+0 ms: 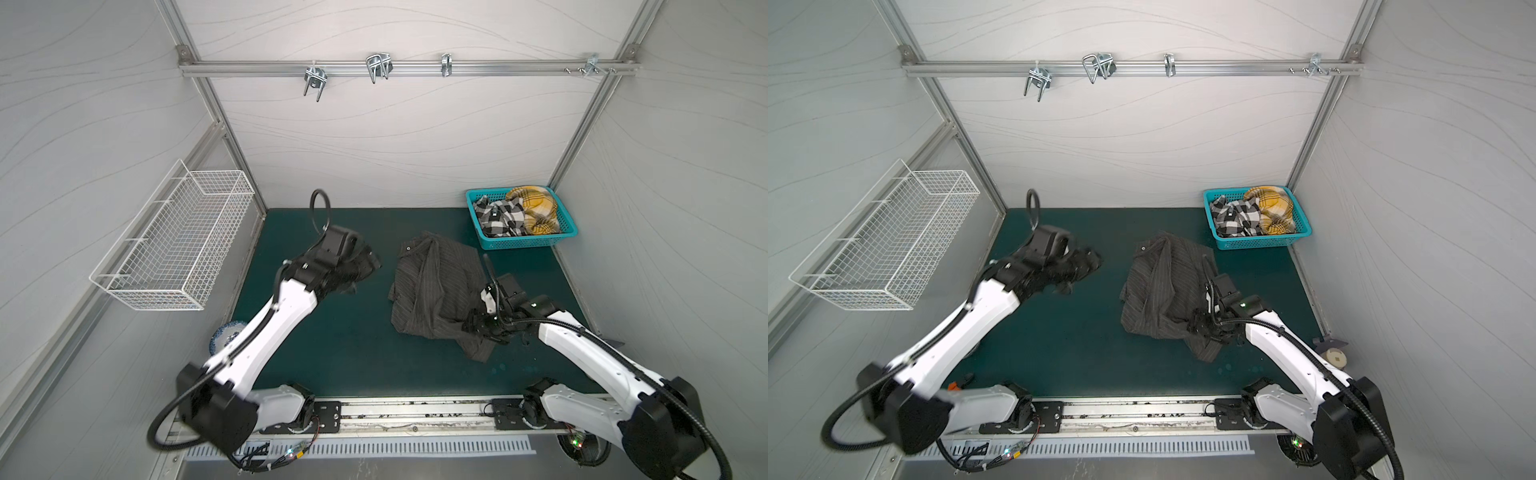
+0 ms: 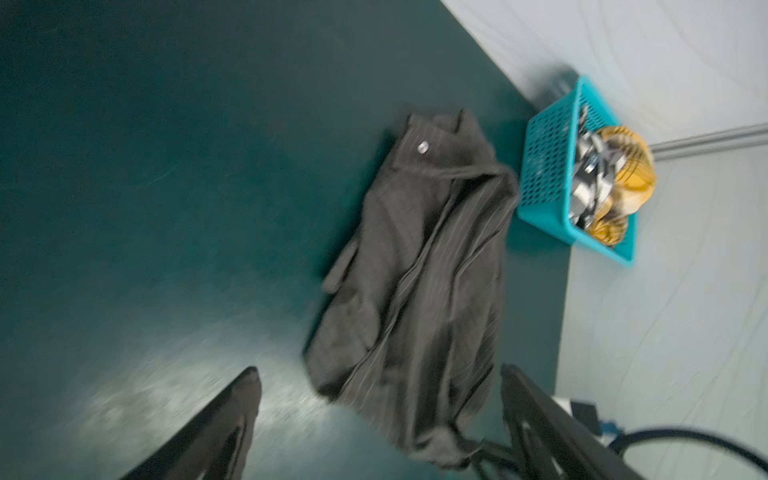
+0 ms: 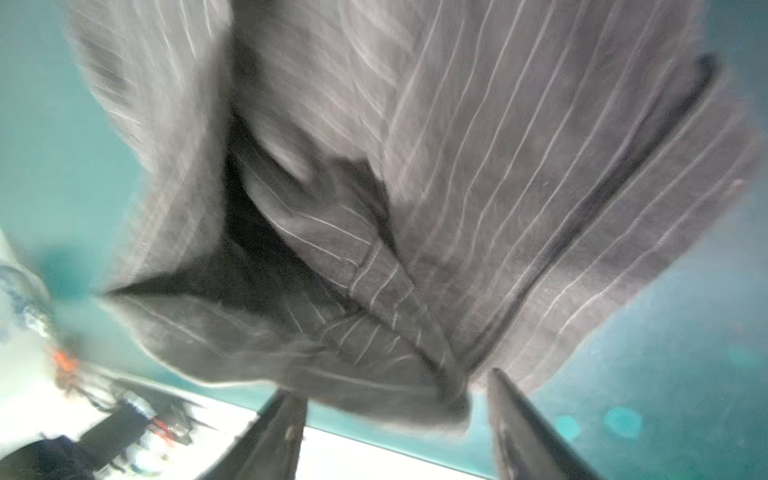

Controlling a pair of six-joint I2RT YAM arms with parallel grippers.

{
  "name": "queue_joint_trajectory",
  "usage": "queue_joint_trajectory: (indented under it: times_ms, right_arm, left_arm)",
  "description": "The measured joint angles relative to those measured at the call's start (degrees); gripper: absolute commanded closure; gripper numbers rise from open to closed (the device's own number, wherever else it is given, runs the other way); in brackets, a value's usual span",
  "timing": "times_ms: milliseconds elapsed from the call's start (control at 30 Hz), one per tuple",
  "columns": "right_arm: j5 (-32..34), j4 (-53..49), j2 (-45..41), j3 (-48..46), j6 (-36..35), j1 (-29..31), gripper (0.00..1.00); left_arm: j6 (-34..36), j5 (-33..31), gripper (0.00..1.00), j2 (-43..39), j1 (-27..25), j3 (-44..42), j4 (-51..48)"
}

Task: Fold and stack the long sleeve shirts

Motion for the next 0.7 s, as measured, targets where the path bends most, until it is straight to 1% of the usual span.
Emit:
queue_joint_trajectory:
  times_ms: [100,167,233,300,367,567,700]
  right_arm:
    - [0.79,0.17,2.40,0.31,-0.02,3.45,0.18]
    - [2.49,-0.24,4.02,1.51,-0.28,7.91,0.17]
    - [4.90,-0.90,6.08,3.52,-0.50,12.55,0.17]
    - [8.13,-2.36,8.76,6.14,-1.25,16.22,0.16]
    - [11.37,-4.13,12.28,9.20,-1.77,18.64,0.16]
    - [21.46,-9.81,23.32,17.64,-3.34,21.79,0.17]
    - [28.37,-14.36,30.05,24.33,-4.07,24.94,0.14]
  left_arm:
    - [-1.27,1.84,0.09,-7.91,-0.33,-10.78,-3.58]
    - [-2.82,3.54,0.09,-10.64,-0.35,-17.57,-4.96]
    - [-3.74,4.63,0.10,-12.26,-0.35,-21.18,-6.43]
    - [-4.15,5.42,0.11,-12.68,-0.35,-21.81,-7.37]
    - [-4.17,6.23,0.11,-12.39,-0.35,-21.79,-6.58]
    - [-4.66,9.20,0.13,-8.17,-0.35,-22.16,-2.49]
    - [-5.49,11.76,0.14,-5.75,-0.35,-23.39,1.29]
